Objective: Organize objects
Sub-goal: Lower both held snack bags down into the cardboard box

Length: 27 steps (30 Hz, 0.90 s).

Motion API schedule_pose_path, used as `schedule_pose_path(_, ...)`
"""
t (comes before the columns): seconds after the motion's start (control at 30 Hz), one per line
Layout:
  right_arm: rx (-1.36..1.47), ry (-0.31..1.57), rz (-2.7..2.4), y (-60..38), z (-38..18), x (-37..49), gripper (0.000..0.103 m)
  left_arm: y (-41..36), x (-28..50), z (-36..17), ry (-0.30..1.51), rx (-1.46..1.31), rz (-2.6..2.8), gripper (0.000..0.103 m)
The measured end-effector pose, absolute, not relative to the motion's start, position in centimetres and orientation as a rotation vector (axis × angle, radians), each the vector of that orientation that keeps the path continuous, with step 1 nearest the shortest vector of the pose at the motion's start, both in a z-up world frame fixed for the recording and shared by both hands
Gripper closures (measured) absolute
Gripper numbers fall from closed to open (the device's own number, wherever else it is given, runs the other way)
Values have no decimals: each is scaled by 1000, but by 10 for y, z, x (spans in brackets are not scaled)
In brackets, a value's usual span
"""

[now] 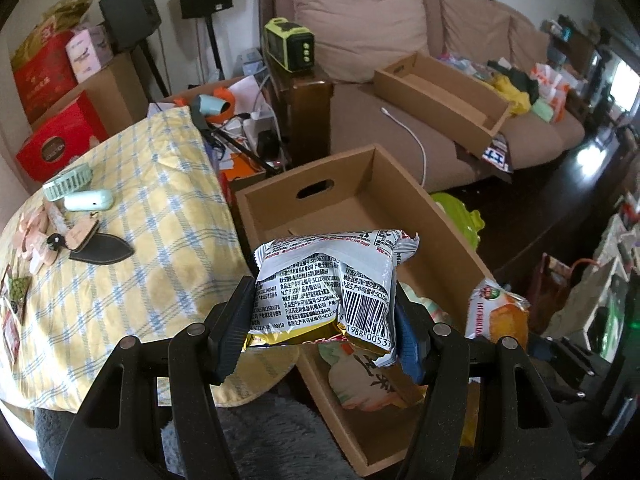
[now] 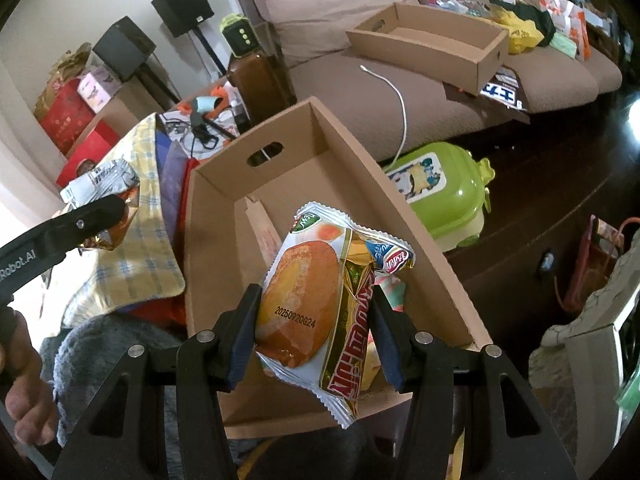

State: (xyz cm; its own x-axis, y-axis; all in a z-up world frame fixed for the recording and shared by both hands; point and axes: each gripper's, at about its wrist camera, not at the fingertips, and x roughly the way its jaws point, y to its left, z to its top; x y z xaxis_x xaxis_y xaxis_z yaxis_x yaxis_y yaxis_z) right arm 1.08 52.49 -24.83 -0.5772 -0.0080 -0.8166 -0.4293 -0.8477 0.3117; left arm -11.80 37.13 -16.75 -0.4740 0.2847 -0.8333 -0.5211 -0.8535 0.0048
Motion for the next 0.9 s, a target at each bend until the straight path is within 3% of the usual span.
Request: schedule_pose_path(0.9,-1394,723,2418,520,-278,4,49,401,-135,-237,345,-1440,2157,43)
